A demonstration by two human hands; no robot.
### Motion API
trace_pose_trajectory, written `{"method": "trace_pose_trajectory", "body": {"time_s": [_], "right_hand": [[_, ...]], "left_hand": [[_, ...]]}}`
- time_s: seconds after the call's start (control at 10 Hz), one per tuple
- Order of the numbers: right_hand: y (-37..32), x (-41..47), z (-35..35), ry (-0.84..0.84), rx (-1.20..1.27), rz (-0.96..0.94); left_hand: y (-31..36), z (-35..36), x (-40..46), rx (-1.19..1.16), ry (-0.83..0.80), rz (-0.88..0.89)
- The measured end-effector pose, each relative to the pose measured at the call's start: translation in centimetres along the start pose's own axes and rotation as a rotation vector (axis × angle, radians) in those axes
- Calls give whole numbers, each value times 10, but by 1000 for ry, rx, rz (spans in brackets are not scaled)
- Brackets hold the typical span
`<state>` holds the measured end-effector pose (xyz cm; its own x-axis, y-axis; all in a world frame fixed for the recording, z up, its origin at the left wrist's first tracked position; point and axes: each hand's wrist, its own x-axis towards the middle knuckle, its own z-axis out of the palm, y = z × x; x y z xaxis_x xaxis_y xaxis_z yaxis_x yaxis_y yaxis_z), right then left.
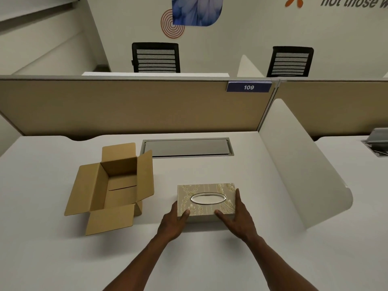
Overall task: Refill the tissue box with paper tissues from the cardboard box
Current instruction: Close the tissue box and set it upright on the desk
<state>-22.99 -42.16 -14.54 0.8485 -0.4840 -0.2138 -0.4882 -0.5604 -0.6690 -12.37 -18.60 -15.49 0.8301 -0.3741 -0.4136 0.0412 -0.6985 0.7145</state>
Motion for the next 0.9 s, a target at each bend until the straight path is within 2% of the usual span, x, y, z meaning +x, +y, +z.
{"method": "trace_pose_trajectory", "body": {"time_s": [0.5,0.7,0.9], "right_hand": [[-3,-2,-1,-6,-11,62],[-8,-6,-3,23,-46,67],[-13,-7,-15,151,-66,20]], "left_hand": [[7,-4,-7,-28,-11,-1],[10,-6,-10,-33,93,43],[16,-13,-11,-14,175,111]]}}
